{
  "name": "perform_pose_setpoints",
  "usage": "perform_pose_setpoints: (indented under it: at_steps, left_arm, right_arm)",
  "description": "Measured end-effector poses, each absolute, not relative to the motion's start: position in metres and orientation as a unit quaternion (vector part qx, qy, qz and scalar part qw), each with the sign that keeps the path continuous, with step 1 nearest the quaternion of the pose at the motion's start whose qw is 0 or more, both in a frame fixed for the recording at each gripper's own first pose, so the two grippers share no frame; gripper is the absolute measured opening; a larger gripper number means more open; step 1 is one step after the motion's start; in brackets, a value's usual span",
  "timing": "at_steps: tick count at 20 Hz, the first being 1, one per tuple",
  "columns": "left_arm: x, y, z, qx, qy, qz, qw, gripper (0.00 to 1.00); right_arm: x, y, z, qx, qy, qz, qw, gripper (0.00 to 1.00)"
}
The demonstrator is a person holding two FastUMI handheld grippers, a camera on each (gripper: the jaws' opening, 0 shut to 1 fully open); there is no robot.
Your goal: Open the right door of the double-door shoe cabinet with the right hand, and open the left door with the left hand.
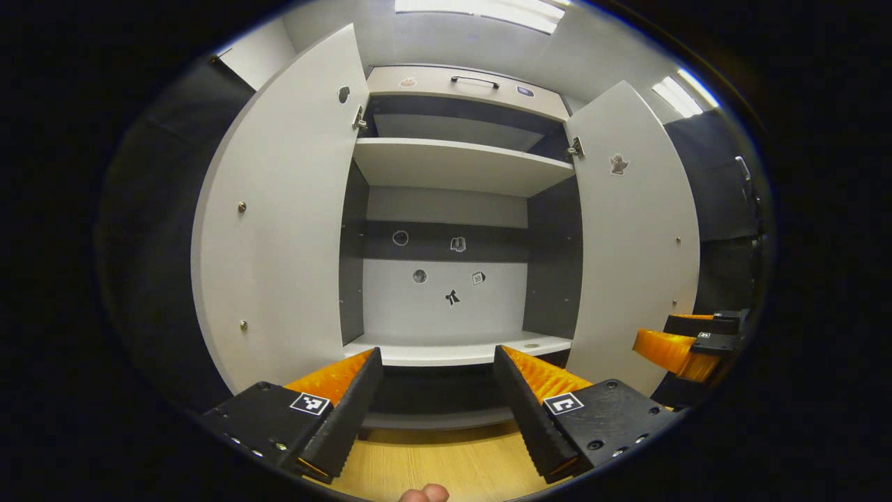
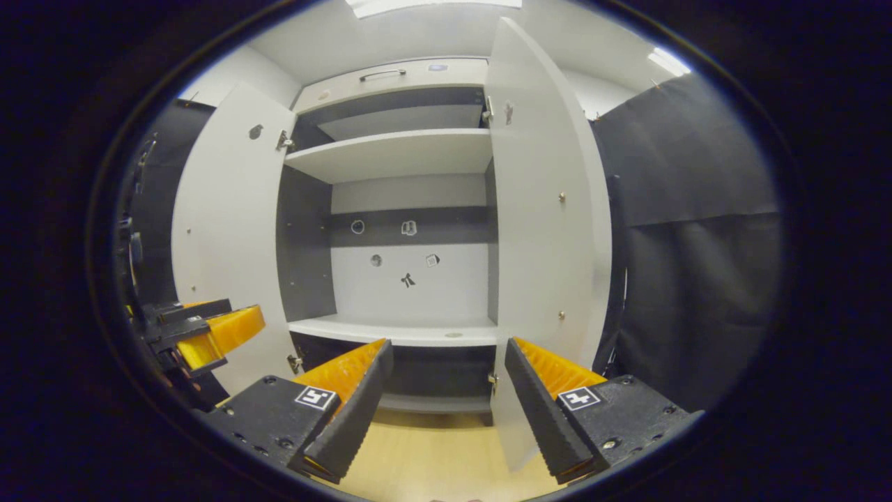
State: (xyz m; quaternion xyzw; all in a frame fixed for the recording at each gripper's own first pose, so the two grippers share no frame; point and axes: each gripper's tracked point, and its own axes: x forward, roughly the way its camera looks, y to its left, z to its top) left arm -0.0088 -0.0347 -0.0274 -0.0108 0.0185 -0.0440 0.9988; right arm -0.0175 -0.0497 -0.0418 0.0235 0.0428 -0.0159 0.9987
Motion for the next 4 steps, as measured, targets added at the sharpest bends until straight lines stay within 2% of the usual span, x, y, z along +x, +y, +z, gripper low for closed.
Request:
perform_pose_setpoints:
  at_steps: [4]
  left_arm:
    - [-0.0164, -0.029, -0.0211, -0.014, -0.003, -0.034, 0.999, 0.95]
  right_arm:
    - [-0.0152, -0.0571, -0.0353, 0.047, 0.024, -0.026, 0.998, 1.0]
